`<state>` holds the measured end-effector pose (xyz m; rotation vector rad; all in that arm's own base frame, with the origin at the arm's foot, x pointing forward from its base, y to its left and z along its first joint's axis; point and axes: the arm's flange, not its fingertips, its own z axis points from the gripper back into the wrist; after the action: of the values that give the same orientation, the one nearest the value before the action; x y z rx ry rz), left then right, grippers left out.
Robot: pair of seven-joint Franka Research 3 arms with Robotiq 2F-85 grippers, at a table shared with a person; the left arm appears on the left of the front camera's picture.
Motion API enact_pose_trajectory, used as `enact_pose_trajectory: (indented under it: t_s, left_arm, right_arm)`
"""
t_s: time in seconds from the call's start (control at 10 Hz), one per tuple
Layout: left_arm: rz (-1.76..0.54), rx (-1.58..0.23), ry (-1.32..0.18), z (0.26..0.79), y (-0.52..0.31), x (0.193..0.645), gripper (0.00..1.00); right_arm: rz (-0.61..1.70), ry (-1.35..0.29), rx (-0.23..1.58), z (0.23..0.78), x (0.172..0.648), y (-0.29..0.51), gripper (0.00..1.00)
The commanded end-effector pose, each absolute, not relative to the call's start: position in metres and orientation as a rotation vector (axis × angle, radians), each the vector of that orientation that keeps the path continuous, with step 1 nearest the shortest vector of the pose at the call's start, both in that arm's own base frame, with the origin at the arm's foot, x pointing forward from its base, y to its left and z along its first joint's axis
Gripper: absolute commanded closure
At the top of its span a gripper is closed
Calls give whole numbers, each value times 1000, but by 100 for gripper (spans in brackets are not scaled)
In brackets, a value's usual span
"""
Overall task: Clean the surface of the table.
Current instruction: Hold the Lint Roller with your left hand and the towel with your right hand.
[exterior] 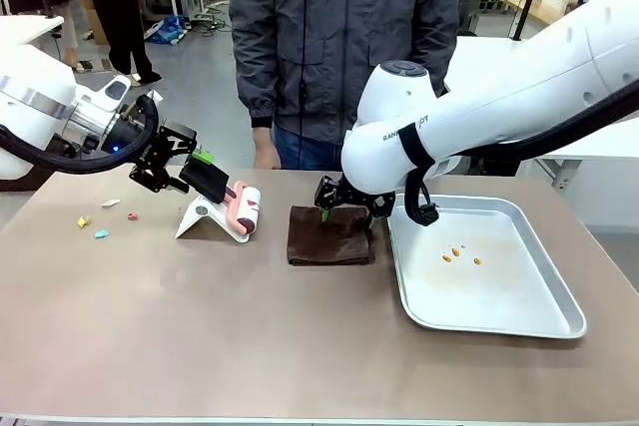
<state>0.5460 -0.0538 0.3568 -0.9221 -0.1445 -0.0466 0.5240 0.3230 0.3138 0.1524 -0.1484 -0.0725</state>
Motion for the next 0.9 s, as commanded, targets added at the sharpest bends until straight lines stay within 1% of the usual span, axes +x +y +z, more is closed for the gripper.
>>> enact_pose_trajectory:
  t_s: [0.0,0.4,0.8]
  left_arm:
    - [-80,-947,-155,358,-57,549,0]
    - [-96,-936,-158,364,-64,548,0]
    - [-102,-939,-151,360,-61,549,0]
  right_arm:
    - [-72,-149,93,316,526,332,0]
    - [-58,-190,-15,315,526,333,0]
    - [-60,-186,-37,306,527,337,0]
